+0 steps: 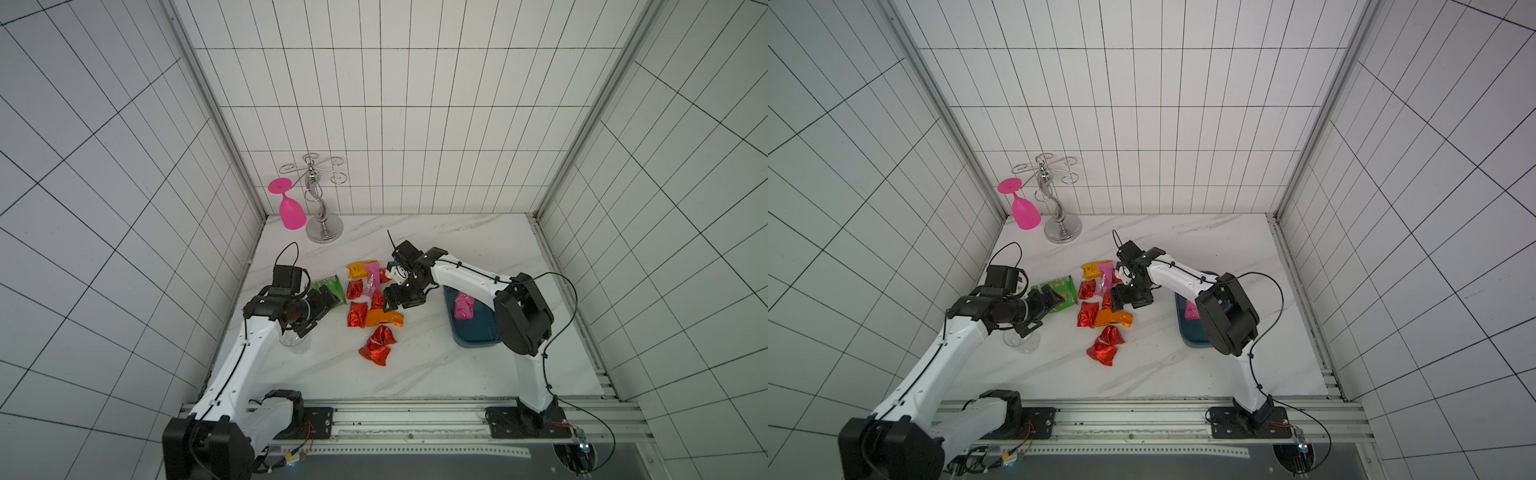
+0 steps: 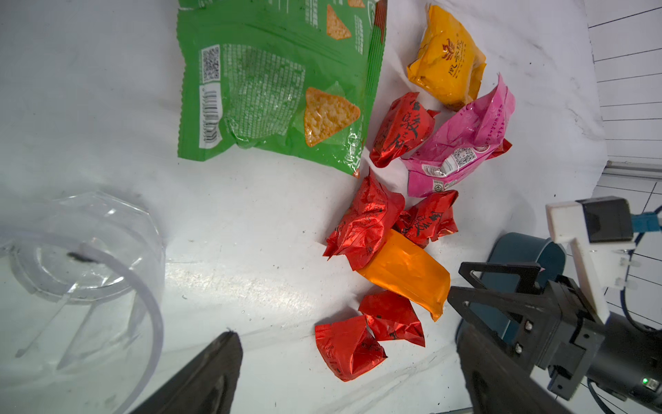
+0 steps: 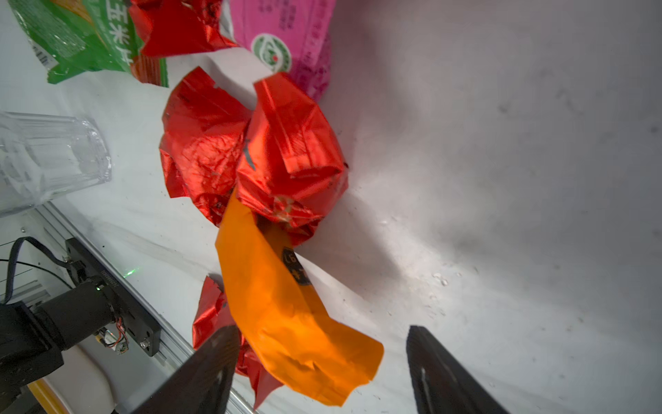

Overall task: Put the tea bags into the storage box
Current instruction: Pick up the tea bag from the center of the board.

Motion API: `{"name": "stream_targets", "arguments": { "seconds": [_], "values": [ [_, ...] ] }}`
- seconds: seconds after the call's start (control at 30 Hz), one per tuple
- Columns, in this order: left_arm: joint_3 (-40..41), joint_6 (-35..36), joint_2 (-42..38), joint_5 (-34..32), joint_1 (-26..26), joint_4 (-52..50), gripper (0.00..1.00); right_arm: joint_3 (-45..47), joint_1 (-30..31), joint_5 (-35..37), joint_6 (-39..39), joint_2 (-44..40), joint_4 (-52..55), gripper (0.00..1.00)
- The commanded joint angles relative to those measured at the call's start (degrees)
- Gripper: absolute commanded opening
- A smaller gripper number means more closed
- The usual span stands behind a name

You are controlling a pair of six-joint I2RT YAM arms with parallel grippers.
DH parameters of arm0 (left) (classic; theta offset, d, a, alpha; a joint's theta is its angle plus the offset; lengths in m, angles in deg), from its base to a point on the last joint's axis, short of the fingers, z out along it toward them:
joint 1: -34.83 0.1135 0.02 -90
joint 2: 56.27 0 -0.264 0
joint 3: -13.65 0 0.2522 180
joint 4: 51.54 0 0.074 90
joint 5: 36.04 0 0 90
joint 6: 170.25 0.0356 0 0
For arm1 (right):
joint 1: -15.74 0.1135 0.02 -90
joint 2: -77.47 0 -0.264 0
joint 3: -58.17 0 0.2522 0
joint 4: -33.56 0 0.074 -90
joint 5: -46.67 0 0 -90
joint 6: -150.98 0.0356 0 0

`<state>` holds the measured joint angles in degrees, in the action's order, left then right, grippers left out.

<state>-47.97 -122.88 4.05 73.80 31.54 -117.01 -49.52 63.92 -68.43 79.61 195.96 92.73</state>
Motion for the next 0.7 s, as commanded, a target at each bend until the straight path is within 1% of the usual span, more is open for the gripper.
{"name": "stream_targets", "arguments": {
  "seconds": [0.0, 0.2, 0.27, 0.33, 0.43, 0.5, 0.57, 0.67],
  "values": [
    [-0.2, 1.8, -1.2, -0.2, 0.3, -1.2, 0.98, -3.4, 1.6, -2.7, -0.9, 3.1, 0.0, 0.78],
    [-1.2, 3.3, 0.7, -0.1, 0.6, -1.6, 0.98, -4.1, 3.1, -1.3, -1.0, 6.0, 0.8, 0.77],
    [-0.8, 3.1, 1.3, 0.5, 0.6, -1.0, 0.98, -3.1, 3.1, -0.8, -0.9, 5.6, 0.7, 0.74],
    [-0.4, 2.7, 1.5, 1.0, 0.6, -0.5, 0.98, -2.1, 3.1, -0.5, -0.9, 5.2, 0.7, 0.69],
    [0.0, 2.5, 1.3, 1.1, 0.6, -0.2, 0.98, -1.2, 3.1, -0.1, -0.9, 4.6, 0.6, 0.52],
    [0.1, 2.6, 1.0, 1.0, 0.7, -0.3, 0.98, -1.1, 3.2, 0.4, -0.7, 4.2, 0.3, 0.36],
    [0.1, 2.9, 0.9, 0.9, 0.7, -0.5, 0.98, -1.2, 3.1, 0.5, -0.7, 3.9, 0.0, 0.24],
    [-0.2, 3.5, 1.2, 1.0, 0.8, -0.7, 0.98, -1.5, 3.1, 0.8, -0.8, 3.1, -0.2, 0.10]
  ]
}}
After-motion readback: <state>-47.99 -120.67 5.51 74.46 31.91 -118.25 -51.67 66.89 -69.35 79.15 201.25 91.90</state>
